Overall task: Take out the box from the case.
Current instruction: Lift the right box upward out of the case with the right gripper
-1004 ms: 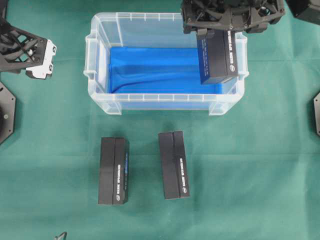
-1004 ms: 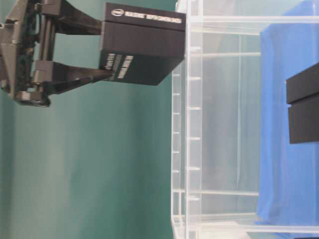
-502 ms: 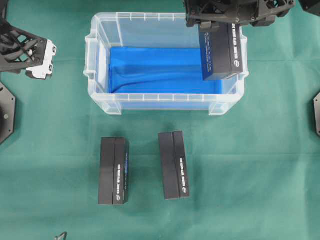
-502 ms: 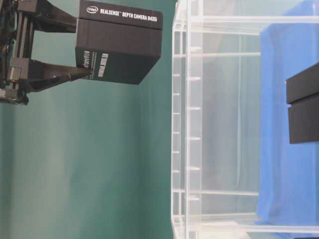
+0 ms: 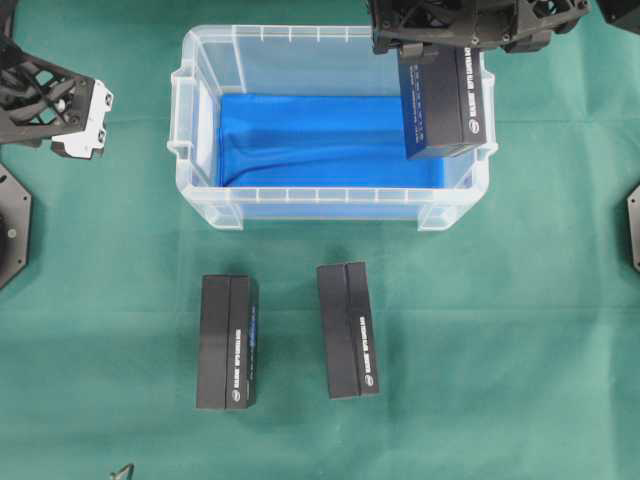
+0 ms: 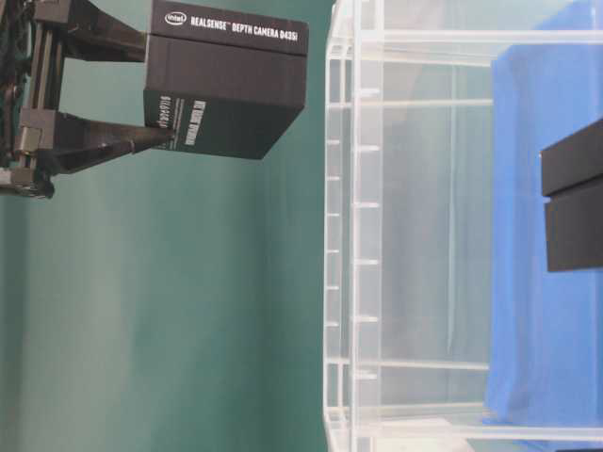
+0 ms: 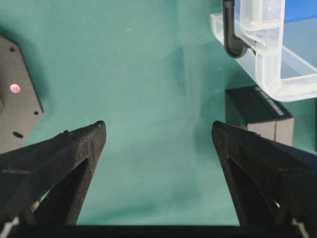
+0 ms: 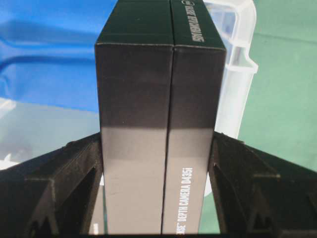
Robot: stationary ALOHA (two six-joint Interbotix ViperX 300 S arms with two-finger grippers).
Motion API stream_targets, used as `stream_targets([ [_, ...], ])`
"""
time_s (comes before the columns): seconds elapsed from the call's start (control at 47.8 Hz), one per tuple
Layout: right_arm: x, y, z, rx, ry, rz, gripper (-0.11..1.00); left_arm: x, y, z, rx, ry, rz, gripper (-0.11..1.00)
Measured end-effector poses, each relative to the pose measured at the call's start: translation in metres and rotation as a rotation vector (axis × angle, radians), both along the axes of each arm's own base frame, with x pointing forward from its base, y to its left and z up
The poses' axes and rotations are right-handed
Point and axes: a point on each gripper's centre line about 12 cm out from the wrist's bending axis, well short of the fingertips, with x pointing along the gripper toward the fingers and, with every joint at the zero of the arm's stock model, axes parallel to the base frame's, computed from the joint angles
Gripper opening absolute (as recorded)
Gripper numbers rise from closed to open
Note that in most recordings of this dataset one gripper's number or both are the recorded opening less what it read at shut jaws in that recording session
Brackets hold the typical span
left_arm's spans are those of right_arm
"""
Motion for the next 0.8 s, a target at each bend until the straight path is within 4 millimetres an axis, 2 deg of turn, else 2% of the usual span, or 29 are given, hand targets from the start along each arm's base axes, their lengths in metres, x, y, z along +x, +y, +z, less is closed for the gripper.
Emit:
stream_targets([
  [0.795, 0.0002, -0.0008, -0.0004, -0.01, 0.004, -0.003, 0.64, -0.0007, -0.0001, 0.0003, 0.0, 0.002, -0.001, 0.96],
])
